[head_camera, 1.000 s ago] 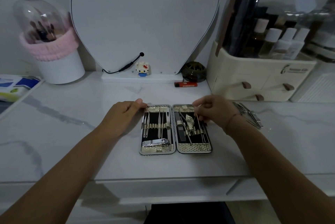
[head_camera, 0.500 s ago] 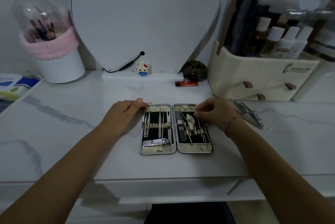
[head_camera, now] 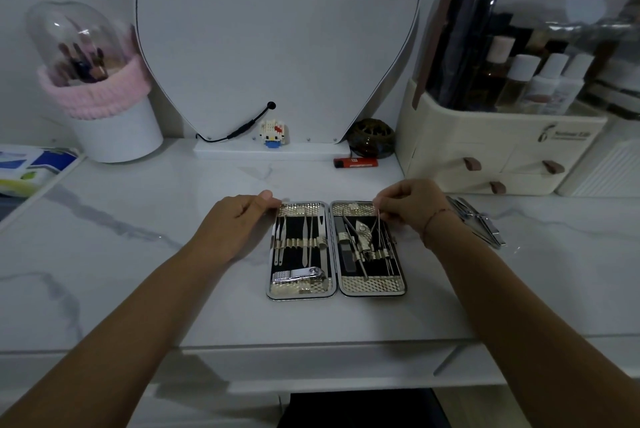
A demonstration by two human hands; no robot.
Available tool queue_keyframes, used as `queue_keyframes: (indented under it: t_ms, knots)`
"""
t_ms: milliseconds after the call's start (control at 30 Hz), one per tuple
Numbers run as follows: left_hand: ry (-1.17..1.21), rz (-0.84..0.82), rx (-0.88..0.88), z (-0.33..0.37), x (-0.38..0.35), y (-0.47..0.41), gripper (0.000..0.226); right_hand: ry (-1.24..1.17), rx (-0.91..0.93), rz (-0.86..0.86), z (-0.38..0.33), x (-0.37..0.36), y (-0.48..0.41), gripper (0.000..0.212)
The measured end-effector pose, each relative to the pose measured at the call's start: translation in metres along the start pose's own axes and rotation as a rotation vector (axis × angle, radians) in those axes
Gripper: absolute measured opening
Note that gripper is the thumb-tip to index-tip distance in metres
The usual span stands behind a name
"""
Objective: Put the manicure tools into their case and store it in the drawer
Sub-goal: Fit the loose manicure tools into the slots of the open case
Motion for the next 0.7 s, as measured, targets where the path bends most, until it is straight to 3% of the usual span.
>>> queue_keyframes:
  t_ms: [133, 267, 500, 700]
  knots:
    - [-0.006, -0.003, -0.005, -0.001, 0.000, -0.001, 0.036, 0.198, 0.040, -0.030, 0.000, 0.000, 0.007, 0.011]
    - [-0.025, 0.001, -0.004, -0.001, 0.000, -0.001, 0.036, 0.246, 0.104, -0.014, 0.000, 0.002, 0.014, 0.015]
    - [-0.022, 0.002, -0.002, -0.003, 0.000, -0.002, 0.037, 0.518, 0.332, 0.029, -0.002, 0.007, 0.025, 0.022]
    - [-0.014, 0.002, -0.005, -0.009, 0.001, -0.004, 0.035, 0.503, 0.363, 0.016, 0.005, 0.009, 0.028, 0.022]
Point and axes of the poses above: each hand's wrist, its own y-axis away from the middle knuckle, its own x-axis out of the back of the hand, z = x × y, the point moved 4 cm from there along -y, towards the middle knuckle, and after that the axes turned 8 degrees about y, right-handed, at the moved point
